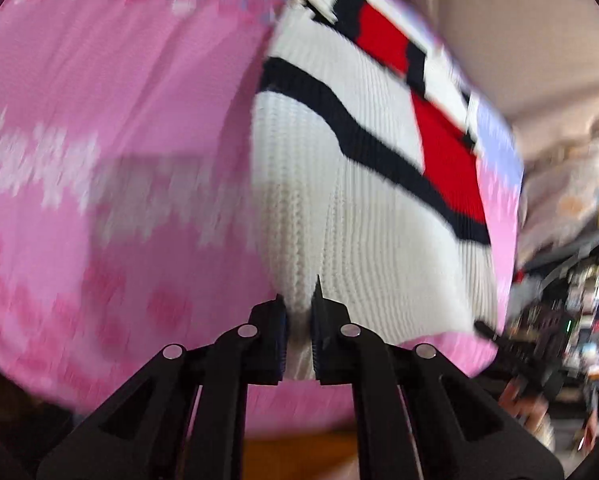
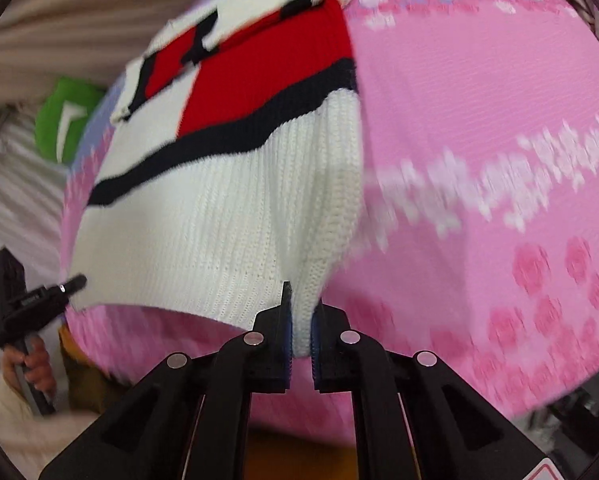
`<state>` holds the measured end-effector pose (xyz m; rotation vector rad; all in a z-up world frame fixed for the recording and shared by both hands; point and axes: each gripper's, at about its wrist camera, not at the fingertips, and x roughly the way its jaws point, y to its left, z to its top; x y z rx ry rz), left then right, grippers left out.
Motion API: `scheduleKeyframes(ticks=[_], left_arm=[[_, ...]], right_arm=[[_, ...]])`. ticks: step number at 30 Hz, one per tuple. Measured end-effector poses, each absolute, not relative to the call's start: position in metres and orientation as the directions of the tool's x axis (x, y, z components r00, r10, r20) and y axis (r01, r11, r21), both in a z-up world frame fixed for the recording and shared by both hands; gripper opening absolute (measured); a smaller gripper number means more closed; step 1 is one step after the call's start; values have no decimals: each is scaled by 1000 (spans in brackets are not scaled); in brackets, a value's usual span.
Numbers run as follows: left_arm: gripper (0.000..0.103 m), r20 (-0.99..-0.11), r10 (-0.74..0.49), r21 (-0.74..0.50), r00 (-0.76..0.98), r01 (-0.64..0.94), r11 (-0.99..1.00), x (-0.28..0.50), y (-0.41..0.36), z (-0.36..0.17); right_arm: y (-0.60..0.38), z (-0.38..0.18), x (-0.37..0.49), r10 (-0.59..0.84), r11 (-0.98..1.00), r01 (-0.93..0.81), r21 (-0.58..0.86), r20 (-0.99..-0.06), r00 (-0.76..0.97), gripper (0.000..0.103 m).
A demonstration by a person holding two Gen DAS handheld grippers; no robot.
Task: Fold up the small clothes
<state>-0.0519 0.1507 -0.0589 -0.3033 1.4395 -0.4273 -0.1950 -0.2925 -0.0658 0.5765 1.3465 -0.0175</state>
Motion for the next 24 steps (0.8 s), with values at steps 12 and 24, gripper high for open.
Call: scheduleKeyframes(ticks=[12, 24], left_arm=[[8, -885, -464, -458, -22, 212, 863, -65, 135, -26], [54, -673, -355, -407, 649, 75, 910, 137, 87, 49]], right_arm=[[-296, -25, -199, 349, 910, 194, 366, -930, 117, 6], [-405, 50, -50, -96, 697, 475, 537, -587, 804, 51]])
